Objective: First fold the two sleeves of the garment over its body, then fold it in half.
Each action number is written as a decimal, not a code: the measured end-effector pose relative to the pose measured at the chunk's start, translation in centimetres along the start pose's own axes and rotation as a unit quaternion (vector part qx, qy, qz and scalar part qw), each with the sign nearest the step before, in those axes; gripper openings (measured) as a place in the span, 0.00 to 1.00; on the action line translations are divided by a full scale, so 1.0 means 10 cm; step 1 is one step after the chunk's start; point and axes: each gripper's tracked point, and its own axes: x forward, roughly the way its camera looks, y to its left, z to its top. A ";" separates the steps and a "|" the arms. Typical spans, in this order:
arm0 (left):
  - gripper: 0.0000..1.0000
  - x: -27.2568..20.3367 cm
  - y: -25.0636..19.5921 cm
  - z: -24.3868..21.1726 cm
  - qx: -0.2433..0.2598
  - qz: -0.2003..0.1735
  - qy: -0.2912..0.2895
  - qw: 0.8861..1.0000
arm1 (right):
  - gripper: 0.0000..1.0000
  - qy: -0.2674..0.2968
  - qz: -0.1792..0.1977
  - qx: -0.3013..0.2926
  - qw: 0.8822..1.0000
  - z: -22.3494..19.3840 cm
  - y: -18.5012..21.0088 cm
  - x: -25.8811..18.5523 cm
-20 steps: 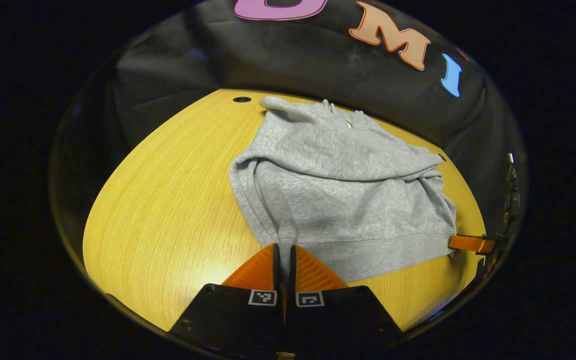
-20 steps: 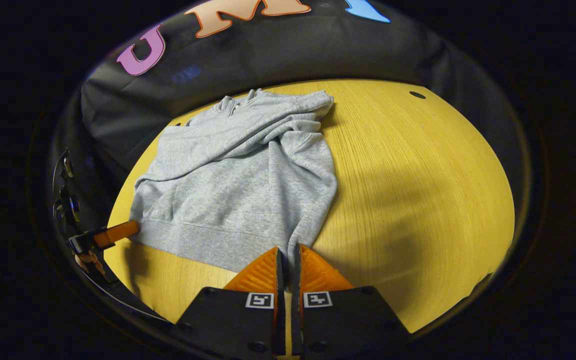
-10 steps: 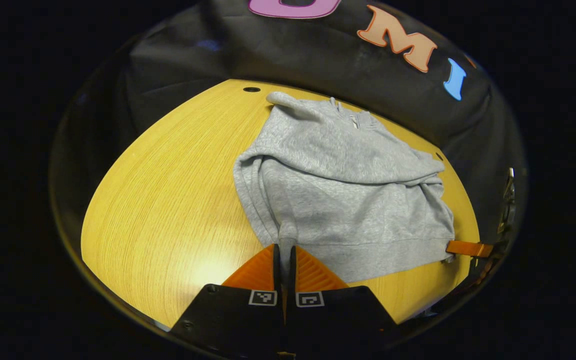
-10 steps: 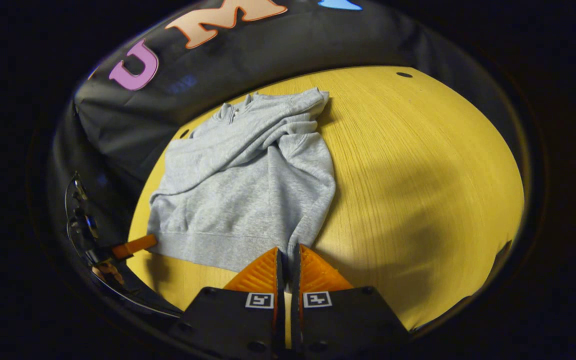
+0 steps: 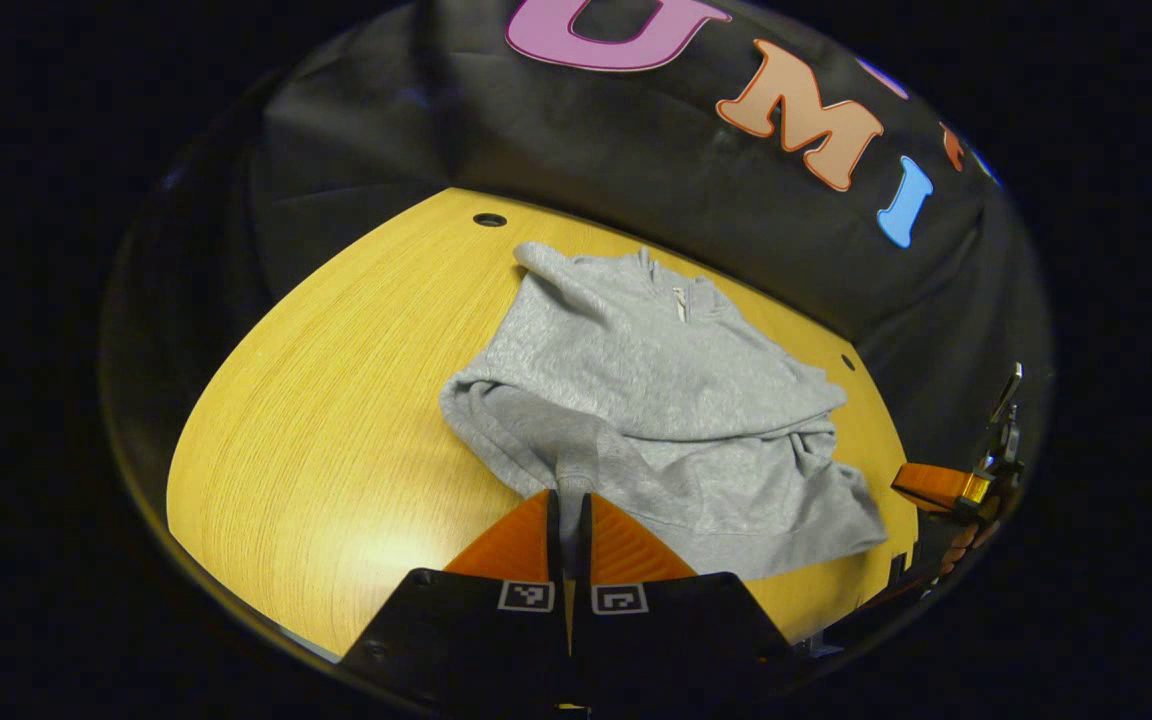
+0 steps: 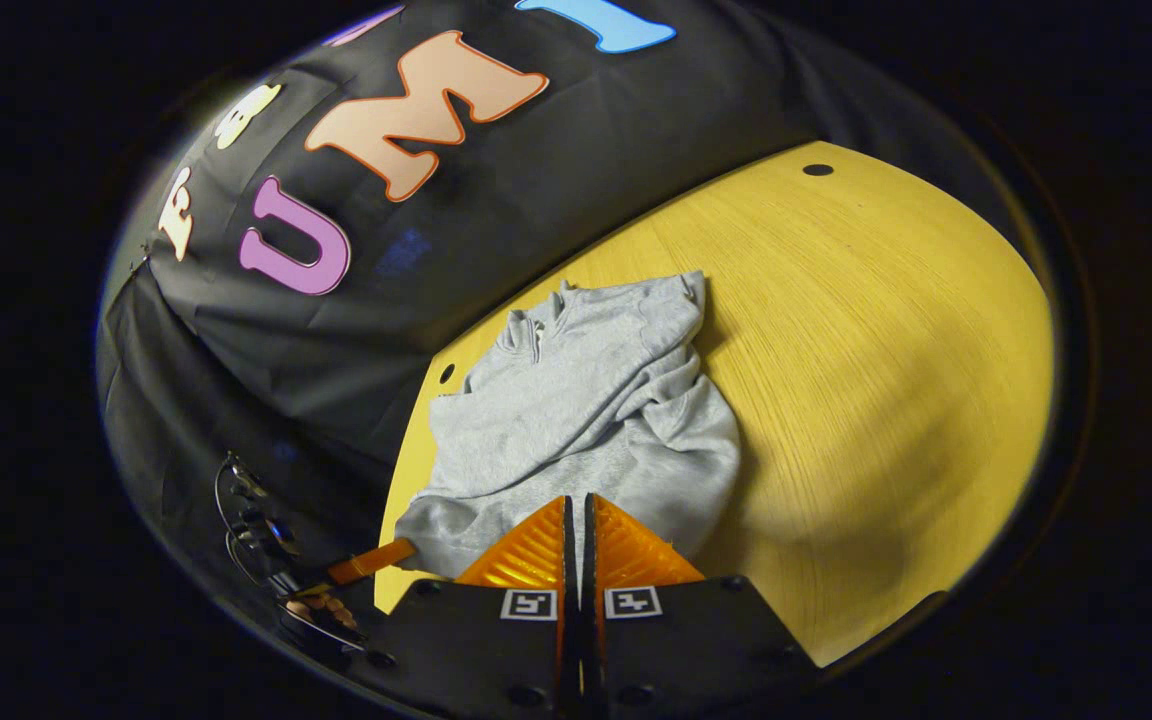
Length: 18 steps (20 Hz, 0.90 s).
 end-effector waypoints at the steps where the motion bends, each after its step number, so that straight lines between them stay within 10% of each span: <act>1: 0.00 -0.02 0.00 0.02 0.000 0.000 -0.002 1.000 | 0.03 0.003 -0.009 -0.014 1.000 -0.02 -0.05 0.02; 5: 0.00 -0.01 0.04 -0.06 0.000 0.005 0.005 1.000 | 0.04 0.003 -0.078 -0.084 0.993 -0.19 -0.38 0.02; 9: 0.00 0.02 0.07 -0.10 0.001 0.009 0.010 1.000 | 1.00 0.009 -0.126 -0.129 0.984 -0.38 -0.62 0.05; 18: 0.00 0.07 0.13 -0.18 0.000 0.015 0.022 1.000 | 0.98 0.059 -0.174 -0.175 0.967 -0.74 -0.81 0.19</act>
